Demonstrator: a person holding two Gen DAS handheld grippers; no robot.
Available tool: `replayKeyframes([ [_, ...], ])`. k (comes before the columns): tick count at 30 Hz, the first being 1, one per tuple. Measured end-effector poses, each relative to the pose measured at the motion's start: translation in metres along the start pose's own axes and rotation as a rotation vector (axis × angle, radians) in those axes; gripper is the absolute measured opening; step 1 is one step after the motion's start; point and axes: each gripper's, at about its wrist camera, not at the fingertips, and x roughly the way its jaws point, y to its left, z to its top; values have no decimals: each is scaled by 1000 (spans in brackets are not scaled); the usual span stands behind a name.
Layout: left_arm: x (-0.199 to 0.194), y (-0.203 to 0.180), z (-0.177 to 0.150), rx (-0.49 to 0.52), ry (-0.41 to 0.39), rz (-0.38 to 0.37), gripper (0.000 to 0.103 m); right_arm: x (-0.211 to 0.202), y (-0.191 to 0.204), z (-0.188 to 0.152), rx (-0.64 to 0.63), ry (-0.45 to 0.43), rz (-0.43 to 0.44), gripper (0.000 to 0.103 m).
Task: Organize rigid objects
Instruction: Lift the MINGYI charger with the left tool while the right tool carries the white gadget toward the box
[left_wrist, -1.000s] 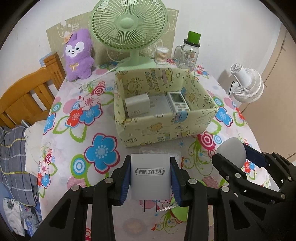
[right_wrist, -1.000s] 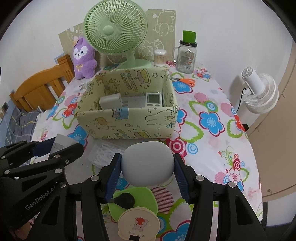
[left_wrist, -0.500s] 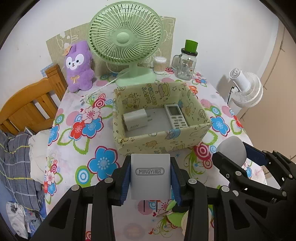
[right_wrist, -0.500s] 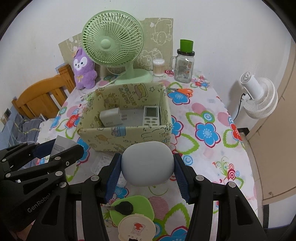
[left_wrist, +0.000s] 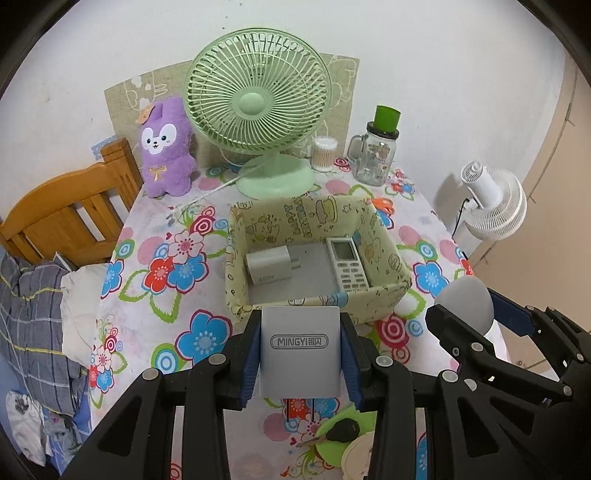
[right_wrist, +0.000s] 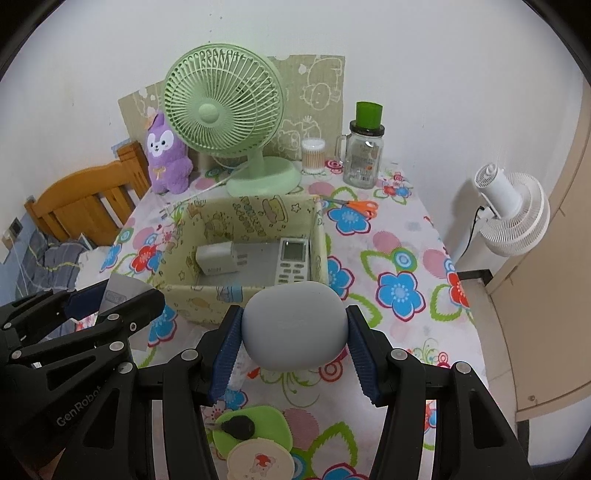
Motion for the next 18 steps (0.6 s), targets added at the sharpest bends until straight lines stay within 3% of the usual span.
replayKeyframes([
  [18, 16, -5, 30, -37, -28, 21, 39, 20, -12, 33, -37, -7, 25, 58],
])
